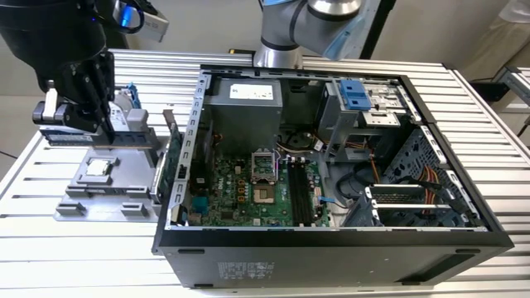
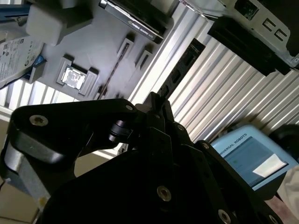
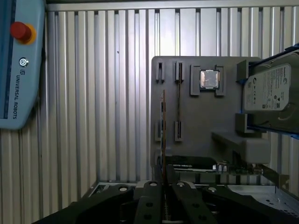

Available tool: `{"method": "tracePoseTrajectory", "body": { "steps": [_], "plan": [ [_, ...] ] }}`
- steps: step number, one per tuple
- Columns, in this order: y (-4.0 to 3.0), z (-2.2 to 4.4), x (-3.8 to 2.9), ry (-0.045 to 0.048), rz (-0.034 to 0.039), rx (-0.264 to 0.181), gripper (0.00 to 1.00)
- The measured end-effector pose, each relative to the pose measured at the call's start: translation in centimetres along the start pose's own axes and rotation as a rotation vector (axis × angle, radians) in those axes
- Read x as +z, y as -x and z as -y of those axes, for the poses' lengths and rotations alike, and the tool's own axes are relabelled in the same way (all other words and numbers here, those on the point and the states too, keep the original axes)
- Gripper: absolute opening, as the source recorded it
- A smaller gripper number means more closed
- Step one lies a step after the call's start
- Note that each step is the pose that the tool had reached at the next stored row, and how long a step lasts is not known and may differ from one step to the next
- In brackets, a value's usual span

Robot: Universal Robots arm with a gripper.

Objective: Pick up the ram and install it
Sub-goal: 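Pick up the ram and move it above insertion slot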

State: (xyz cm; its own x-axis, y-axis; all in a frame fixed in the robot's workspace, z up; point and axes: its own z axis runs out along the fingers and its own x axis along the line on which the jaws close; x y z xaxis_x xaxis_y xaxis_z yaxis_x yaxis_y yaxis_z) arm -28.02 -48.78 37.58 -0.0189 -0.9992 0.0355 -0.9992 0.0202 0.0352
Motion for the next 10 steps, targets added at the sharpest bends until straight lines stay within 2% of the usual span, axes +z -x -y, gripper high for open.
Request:
{"method": "tracePoseTrajectory", "body": {
  "steps": [10],
  "plan": [
    [0.02,1.29,-0.04,-0.0001,0.0001,0.000,0.00]
  ]
}}
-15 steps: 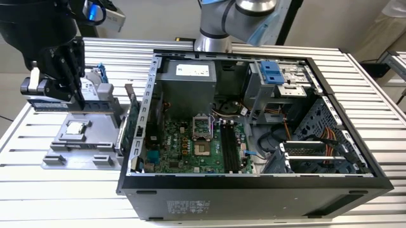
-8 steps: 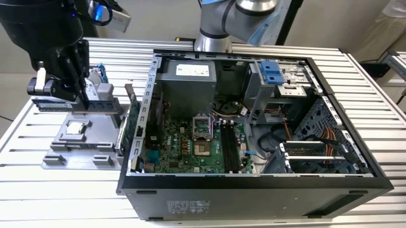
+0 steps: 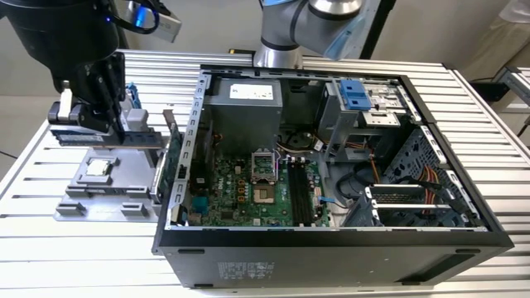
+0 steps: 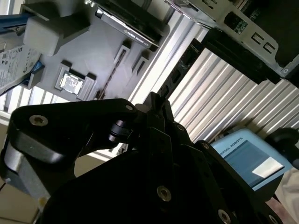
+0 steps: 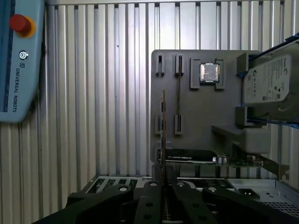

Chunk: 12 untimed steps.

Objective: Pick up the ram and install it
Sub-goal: 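Pick up the ram and move it above insertion slot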

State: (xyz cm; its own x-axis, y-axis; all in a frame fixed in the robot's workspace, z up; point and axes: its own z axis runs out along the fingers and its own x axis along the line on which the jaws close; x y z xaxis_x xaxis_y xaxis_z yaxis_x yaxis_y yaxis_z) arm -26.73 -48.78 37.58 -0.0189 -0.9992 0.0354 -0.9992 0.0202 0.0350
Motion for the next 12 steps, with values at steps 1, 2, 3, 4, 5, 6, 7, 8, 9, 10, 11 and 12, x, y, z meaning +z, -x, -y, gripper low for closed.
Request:
{"method": "tracePoseTrajectory", "body": {
  "steps": [1,2,3,4,5,6,7,8,9,10,11,12],
  "plan": [
    [0.00,0.13,-0.02,0.0001,-0.0002,0.000,0.00],
    [0.00,0.22,-0.03,0.0001,-0.0002,0.000,0.00],
    [0.00,0.28,-0.08,0.0005,-0.0003,0.000,0.00],
    [0.00,0.32,-0.14,0.0006,-0.0002,0.000,0.00],
    [0.00,0.36,-0.24,0.0009,-0.0004,0.000,0.00],
    [0.00,0.39,-0.32,0.0009,-0.0002,0.000,0.00],
    [0.00,0.42,-0.45,0.0013,-0.0003,0.000,0.00],
    [-0.01,0.43,-0.55,0.0015,-0.0003,0.000,0.00],
    [-0.01,0.43,-0.64,0.0015,-0.0001,0.000,0.00],
    [-0.01,0.43,-0.65,0.0013,0.0000,0.000,0.00],
    [-0.01,0.45,-0.65,0.0013,0.0000,0.000,0.00],
    [-0.01,0.51,-0.66,0.0013,0.0000,0.000,0.00]
  ]
}}
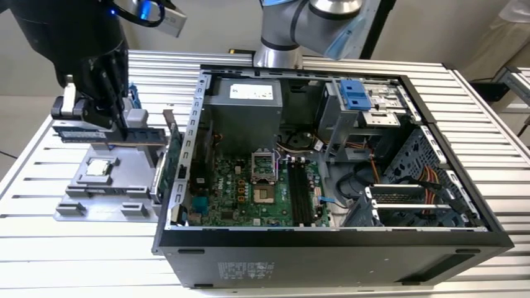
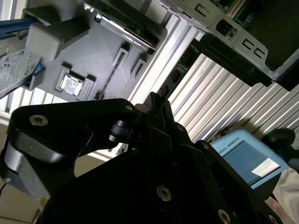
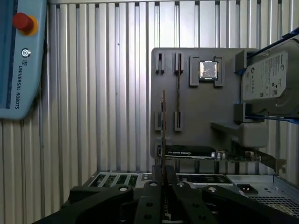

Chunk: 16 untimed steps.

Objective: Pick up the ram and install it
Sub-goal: 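Pick up the ram and move it above insertion slot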

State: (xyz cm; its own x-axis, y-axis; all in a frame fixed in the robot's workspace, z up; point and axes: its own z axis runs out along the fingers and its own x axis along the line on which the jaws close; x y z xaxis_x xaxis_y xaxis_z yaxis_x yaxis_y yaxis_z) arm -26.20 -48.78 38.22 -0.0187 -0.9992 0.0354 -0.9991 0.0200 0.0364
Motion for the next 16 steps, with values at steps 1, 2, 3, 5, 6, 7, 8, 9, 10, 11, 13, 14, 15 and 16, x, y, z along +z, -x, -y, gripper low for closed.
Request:
{"method": "tracePoseTrajectory", "body": {
  "steps": [1,2,3,5,6,7,8,9,10,11,13,14,15,16],
  "plan": [
    [0.00,0.08,-0.02,0.0001,-0.0002,0.000,0.00],
    [0.01,0.16,-0.02,0.0002,-0.0002,0.000,0.00],
    [0.01,0.27,-0.01,0.0000,0.0000,0.000,0.00],
    [0.01,0.44,-0.03,0.0001,-0.0002,0.000,0.00],
    [0.02,0.53,-0.03,0.0001,-0.0001,0.000,0.00],
    [0.02,0.61,-0.02,0.0000,0.0000,0.000,0.00],
    [0.02,0.69,-0.04,0.0002,-0.0002,0.000,0.00],
    [0.03,0.76,-0.03,0.0001,-0.0001,0.000,0.00],
    [0.03,0.83,-0.04,0.0002,-0.0002,0.000,0.00],
    [0.03,0.89,-0.04,0.0001,-0.0001,0.000,0.00],
    [0.04,1.01,-0.04,0.0001,-0.0001,0.000,0.00],
    [0.04,1.07,-0.05,0.0001,-0.0001,0.000,0.00],
    [0.04,1.13,-0.05,0.0001,-0.0001,0.000,0.00],
    [0.04,1.20,-0.06,0.0002,-0.0002,0.000,0.00]
  ]
}}
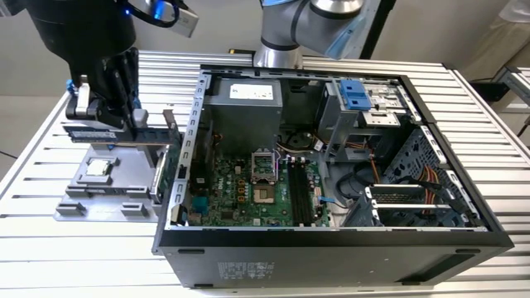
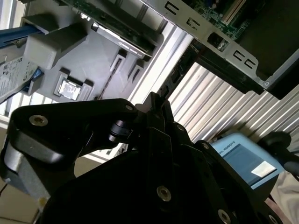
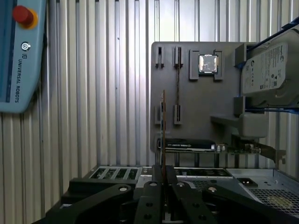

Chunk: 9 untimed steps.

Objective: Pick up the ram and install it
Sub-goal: 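Pick up the ram and move it above insertion slot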

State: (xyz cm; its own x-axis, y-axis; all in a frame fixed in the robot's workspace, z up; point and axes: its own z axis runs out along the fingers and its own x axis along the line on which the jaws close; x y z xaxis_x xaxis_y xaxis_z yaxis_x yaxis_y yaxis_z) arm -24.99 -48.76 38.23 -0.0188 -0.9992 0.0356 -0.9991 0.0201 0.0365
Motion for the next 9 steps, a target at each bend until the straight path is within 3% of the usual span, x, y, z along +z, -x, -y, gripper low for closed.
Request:
{"method": "tracePoseTrajectory", "body": {
  "steps": [9],
  "plan": [
    [0.02,0.50,-0.01,-0.0001,0.0001,0.000,0.00]
  ]
}}
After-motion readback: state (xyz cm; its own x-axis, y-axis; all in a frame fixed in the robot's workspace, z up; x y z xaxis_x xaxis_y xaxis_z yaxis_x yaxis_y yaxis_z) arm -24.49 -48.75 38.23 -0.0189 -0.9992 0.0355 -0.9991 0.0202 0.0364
